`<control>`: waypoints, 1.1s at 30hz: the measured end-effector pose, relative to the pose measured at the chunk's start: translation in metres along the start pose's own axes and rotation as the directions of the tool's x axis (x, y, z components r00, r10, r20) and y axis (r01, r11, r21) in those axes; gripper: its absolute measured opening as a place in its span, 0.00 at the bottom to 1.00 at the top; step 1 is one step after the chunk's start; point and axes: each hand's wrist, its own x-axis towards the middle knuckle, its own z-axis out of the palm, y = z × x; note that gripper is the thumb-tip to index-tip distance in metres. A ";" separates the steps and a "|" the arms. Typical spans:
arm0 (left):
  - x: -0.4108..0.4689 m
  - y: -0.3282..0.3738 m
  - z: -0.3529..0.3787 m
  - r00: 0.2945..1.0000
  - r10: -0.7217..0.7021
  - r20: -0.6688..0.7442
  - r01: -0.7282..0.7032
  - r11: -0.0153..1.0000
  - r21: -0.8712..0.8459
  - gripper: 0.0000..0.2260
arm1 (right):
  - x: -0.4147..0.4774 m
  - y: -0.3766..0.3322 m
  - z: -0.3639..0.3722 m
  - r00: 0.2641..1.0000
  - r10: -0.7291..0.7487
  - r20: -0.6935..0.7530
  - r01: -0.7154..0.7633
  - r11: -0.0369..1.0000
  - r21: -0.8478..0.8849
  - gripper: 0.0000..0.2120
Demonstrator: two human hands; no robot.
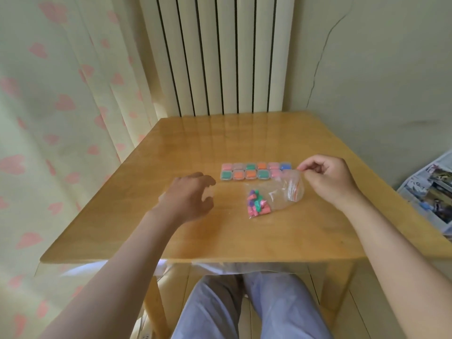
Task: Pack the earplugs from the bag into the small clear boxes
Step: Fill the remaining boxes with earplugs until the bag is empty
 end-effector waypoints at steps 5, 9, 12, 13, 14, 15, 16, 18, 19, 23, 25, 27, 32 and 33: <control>0.030 0.045 0.007 0.987 0.055 -0.152 -0.104 0.939 -0.329 0.16 | 0.005 0.004 0.000 0.999 -0.037 -0.025 0.038 0.999 0.019 0.16; 0.052 0.072 0.023 0.980 -0.024 -0.200 -0.088 0.842 -0.532 0.14 | 0.010 -0.004 0.004 0.998 -0.068 0.004 0.067 0.993 0.094 0.14; 0.066 0.086 0.030 0.975 -0.022 -0.221 -0.111 0.813 -0.572 0.15 | 0.023 -0.016 0.010 0.985 -0.072 0.155 0.045 0.984 0.172 0.09; 0.070 0.089 0.031 0.972 0.006 -0.235 -0.141 0.816 -0.560 0.16 | 0.028 -0.021 0.011 0.973 -0.064 0.223 0.022 0.983 0.183 0.07; 0.073 0.092 0.032 0.967 0.040 -0.253 -0.176 0.821 -0.543 0.17 | 0.034 -0.025 0.012 0.955 -0.051 0.291 -0.002 0.984 0.179 0.06; 0.077 0.093 0.033 0.959 0.070 -0.274 -0.210 0.825 -0.525 0.18 | 0.040 -0.027 0.014 0.938 -0.037 0.344 -0.019 0.987 0.159 0.06; 0.080 0.093 0.034 0.953 0.086 -0.289 -0.231 0.825 -0.515 0.18 | 0.045 -0.028 0.015 0.925 -0.023 0.378 -0.030 0.991 0.133 0.07; 0.087 0.092 0.036 0.949 0.076 -0.305 -0.230 0.831 -0.507 0.19 | 0.058 -0.024 0.018 0.908 0.016 0.419 -0.066 0.992 0.107 0.07; 0.091 0.091 0.038 0.947 0.062 -0.315 -0.224 0.831 -0.510 0.20 | 0.065 -0.021 0.019 0.898 0.035 0.440 -0.098 0.988 0.123 0.07; 0.107 0.083 0.044 0.958 -0.142 -0.249 -0.095 0.664 -0.742 0.17 | 0.083 -0.011 0.025 0.890 -0.037 0.455 -0.094 0.961 0.261 0.07; 0.110 0.080 0.046 0.961 -0.246 -0.126 0.005 0.470 -0.882 0.10 | 0.084 -0.006 0.029 0.896 -0.092 0.435 -0.059 0.945 0.322 0.07; 0.111 0.079 0.052 0.961 -0.264 -0.079 0.013 0.328 -0.945 0.04 | 0.084 -0.001 0.031 0.895 -0.089 0.436 -0.073 0.937 0.342 0.08; 0.112 0.077 0.063 0.956 -0.241 -0.168 -0.106 0.251 -0.962 0.03 | 0.078 0.002 0.039 0.904 -0.075 0.421 -0.102 0.918 0.383 0.06; 0.111 0.077 0.064 0.957 -0.228 -0.179 -0.121 0.246 -0.962 0.04 | 0.076 0.002 0.040 0.905 -0.068 0.420 -0.109 0.917 0.383 0.06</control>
